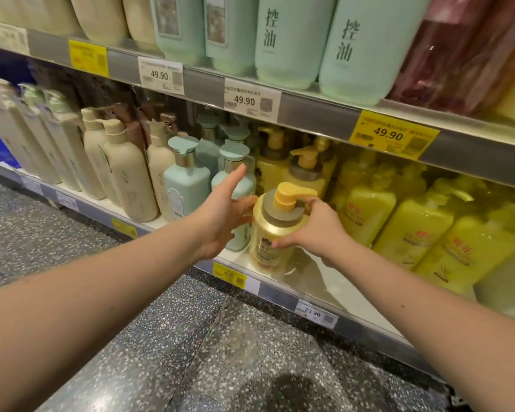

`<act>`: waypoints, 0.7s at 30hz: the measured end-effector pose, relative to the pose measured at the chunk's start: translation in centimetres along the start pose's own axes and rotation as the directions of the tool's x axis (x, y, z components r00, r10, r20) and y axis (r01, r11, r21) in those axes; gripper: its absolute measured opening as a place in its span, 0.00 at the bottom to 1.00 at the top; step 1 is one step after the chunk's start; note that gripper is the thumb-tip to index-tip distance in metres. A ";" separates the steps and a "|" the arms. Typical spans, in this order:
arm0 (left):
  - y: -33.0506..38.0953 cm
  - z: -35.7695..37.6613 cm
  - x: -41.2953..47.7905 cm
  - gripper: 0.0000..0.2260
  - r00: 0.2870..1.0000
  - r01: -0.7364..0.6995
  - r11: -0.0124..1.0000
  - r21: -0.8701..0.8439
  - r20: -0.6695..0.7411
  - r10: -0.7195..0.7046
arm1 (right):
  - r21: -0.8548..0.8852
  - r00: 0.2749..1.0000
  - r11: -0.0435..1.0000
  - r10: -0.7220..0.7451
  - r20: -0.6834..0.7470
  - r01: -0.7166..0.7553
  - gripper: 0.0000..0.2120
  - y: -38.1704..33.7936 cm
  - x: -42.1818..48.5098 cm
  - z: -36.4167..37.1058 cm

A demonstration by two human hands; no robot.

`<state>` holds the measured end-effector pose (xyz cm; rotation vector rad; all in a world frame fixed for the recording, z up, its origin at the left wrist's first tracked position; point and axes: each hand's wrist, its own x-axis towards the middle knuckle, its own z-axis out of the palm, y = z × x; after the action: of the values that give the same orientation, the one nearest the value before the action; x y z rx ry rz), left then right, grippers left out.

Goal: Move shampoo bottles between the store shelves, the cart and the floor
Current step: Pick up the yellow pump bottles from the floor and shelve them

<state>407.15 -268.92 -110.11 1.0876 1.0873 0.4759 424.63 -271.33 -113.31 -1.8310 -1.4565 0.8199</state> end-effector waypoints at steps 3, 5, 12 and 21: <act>0.3 0.1 0.6 0.40 0.999 -0.015 1.000 -0.015 -0.039 0.015 | -0.007 1.000 1.000 0.020 0.012 -0.020 0.51 -0.2 1.1 0.1; 0.4 0.2 1.0 0.40 0.997 -0.027 0.999 -0.018 -0.068 0.025 | 0.003 0.999 1.000 0.028 0.014 -0.028 0.49 -0.3 1.5 0.1; 0.8 1.3 1.5 0.36 0.998 -0.038 0.999 -0.028 -0.049 0.037 | 0.101 0.997 0.993 0.049 0.063 -0.055 0.46 0.3 2.1 0.1; 0.7 0.6 1.5 0.40 0.998 0.004 0.999 -0.039 -0.065 -0.006 | 0.142 0.988 0.989 0.014 0.151 -0.036 0.50 1.7 0.9 -1.2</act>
<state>408.46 -267.75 -110.19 1.0414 1.1334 0.5297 426.73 -270.88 -114.06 -1.7134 -1.4274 1.0675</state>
